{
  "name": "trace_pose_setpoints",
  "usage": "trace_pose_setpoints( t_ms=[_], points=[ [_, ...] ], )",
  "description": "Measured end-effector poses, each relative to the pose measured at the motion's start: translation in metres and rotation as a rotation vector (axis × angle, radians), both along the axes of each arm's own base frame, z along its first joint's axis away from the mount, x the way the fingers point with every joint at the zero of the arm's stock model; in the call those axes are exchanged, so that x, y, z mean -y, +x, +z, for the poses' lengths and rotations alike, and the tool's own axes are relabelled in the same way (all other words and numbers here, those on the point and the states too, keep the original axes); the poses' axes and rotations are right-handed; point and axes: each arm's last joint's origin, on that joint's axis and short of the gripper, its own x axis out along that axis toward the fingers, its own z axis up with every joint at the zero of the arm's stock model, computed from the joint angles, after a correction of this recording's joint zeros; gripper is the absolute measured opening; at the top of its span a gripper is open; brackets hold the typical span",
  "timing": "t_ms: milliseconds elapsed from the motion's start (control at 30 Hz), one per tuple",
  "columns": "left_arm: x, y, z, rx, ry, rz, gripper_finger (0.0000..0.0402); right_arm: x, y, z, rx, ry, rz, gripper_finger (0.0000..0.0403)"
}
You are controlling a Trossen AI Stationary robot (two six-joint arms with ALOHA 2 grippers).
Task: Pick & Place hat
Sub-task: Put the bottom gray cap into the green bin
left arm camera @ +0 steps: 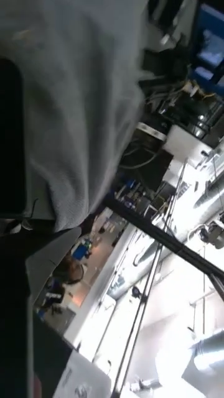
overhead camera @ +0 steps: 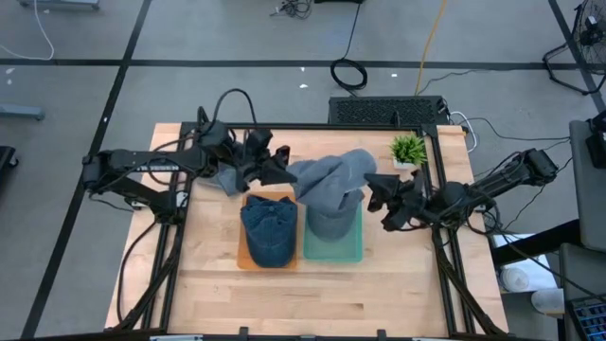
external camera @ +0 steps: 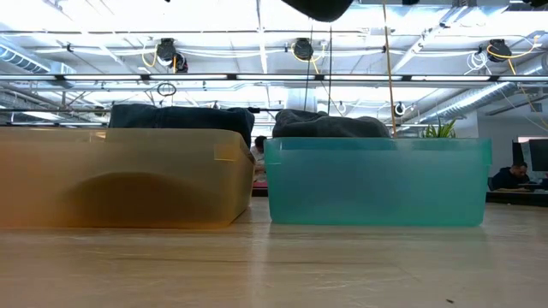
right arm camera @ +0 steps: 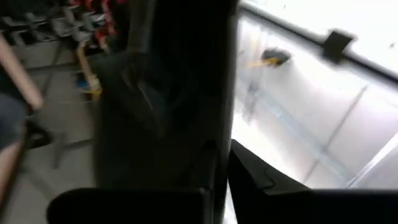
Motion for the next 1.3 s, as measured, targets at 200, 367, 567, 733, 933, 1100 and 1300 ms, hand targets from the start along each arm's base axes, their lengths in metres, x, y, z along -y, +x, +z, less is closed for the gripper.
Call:
trace_pose_setpoints(
  t_ms=[200, 367, 567, 733, 933, 1100, 1300],
  points=[
    [-0.010, -0.006, 0.018, -0.114, 0.058, 0.060, 0.0009, -0.003, 0.006, -0.015, -0.050, 0.256, 0.091, 0.0061],
    [-0.016, -0.013, 0.023, -0.270, 0.102, 0.094, 0.0009, -0.010, 0.010, -0.034, -0.107, 0.600, 0.266, 0.0112],
    [-0.021, -0.027, 0.026, -0.482, 0.104, 0.147, 0.0009, -0.015, 0.011, -0.048, -0.179, 0.954, 0.461, 0.0157],
    [-0.021, -0.047, 0.040, -0.610, 0.178, 0.253, 0.0008, -0.013, 0.012, -0.048, -0.099, 1.197, 0.480, 0.0166],
    [-0.017, -0.067, 0.054, -0.747, 0.268, 0.291, 0.0008, -0.006, 0.014, -0.049, 0.001, 1.430, 0.470, 0.0160],
    [-0.014, -0.080, 0.057, -0.846, 0.259, 0.269, 0.0008, 0.006, 0.016, -0.048, 0.094, 1.364, 0.340, 0.0156],
    [-0.010, -0.087, 0.047, -0.980, 0.230, 0.203, 0.0008, 0.017, 0.019, -0.048, 0.119, 1.403, 0.337, 0.0155]
  ],
)
